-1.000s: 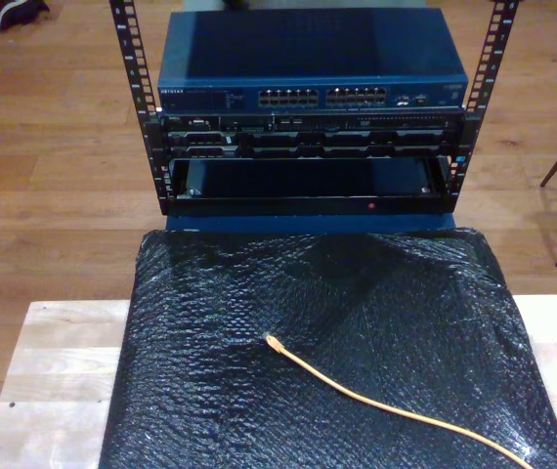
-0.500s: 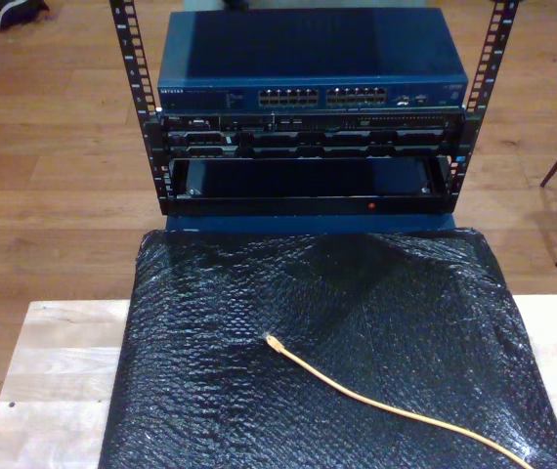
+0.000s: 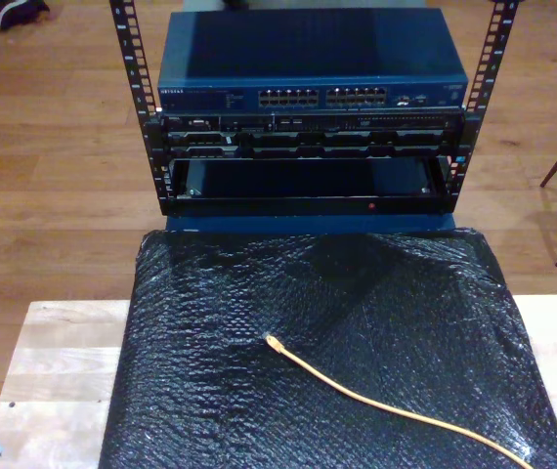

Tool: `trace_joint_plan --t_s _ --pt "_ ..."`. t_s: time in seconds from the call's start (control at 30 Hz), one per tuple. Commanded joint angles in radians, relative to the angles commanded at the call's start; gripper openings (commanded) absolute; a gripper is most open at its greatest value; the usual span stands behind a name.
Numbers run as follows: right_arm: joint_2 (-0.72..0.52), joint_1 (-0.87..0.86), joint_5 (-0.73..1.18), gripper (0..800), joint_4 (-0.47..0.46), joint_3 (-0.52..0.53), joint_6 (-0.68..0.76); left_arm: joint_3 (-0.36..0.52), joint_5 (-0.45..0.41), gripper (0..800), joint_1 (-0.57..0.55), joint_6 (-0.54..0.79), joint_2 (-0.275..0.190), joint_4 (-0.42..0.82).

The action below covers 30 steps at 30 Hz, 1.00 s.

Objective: Grab the cable and plug it in

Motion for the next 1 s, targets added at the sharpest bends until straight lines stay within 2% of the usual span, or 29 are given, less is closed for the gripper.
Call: trace_joint_plan --t_s 0.23,0.43,0.57,1.0 --pt "-0.063 0.12 -0.005 787 0.008 0.008 0.149 0.0 -0.002 800 -0.031 -0.074 0.0 -0.034" --pt "-0.163 0.158 -0.015 787 0.115 0.044 0.255 0.002 0.002 800 -0.051 -0.13 0.0 -0.052" --pt "-0.219 0.178 -0.049 787 0.14 0.064 0.305 0.002 0.0 800 -0.052 -0.141 0.0 -0.068" --pt "-0.175 0.354 -0.169 786 0.141 0.074 0.46 0.006 0.0 800 -0.058 -0.167 0.002 -0.074"
